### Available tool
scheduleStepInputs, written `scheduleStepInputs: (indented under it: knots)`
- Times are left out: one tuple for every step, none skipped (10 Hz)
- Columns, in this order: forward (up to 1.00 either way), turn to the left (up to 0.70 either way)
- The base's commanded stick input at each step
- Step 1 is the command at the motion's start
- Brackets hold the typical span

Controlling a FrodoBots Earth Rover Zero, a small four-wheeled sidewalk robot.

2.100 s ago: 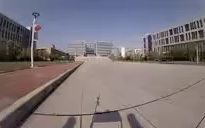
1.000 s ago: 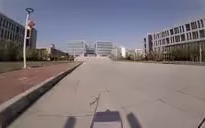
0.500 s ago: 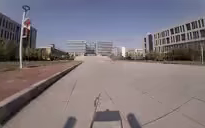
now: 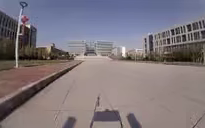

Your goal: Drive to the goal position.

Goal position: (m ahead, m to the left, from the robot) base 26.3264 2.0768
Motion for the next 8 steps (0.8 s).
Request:
scheduleStepInputs:
  knots:
    - [0.7,0.0]
    - [0.7,0.0]
    - [0.7,0.0]
    - [0.7,0.0]
    - [0.7,0.0]
    - [0.7,0.0]
    - [0.7,0.0]
    - [0.7,0.0]
